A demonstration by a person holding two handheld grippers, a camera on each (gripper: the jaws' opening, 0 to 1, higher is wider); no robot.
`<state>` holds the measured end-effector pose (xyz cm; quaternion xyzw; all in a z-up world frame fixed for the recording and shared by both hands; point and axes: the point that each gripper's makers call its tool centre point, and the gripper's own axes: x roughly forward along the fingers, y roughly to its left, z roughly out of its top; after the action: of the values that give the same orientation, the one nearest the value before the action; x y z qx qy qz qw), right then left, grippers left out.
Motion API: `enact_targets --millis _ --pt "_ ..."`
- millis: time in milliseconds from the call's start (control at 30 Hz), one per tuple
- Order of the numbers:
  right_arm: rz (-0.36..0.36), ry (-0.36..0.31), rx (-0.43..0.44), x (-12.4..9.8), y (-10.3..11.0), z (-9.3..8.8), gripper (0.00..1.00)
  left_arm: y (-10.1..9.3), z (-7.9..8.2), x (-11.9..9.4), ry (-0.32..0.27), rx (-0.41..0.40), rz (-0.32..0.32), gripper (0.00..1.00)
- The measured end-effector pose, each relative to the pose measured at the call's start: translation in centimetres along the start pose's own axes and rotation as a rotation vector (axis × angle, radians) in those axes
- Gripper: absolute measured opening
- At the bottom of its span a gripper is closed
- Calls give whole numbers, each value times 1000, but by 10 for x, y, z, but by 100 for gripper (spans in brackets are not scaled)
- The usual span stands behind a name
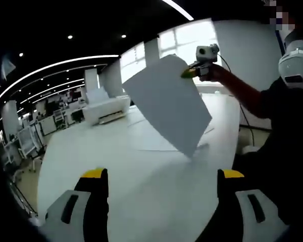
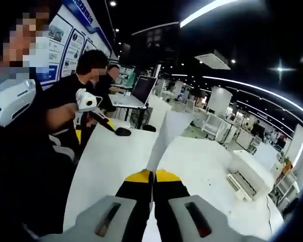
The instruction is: Organize the stack of printing papers by aligning and flattening the scattered papers on the table
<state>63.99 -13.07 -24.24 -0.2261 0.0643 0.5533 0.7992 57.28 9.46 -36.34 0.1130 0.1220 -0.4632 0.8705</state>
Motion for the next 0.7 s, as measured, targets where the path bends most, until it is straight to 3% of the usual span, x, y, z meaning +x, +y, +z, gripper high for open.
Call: enact_targets --millis 367,700 --pt "24 23 -35 -5 0 7 0 -1 0 0 -1 2 -1 91" --pt "99 116 -85 -3 7 4 0 -1 3 2 -4 8 -4 91"
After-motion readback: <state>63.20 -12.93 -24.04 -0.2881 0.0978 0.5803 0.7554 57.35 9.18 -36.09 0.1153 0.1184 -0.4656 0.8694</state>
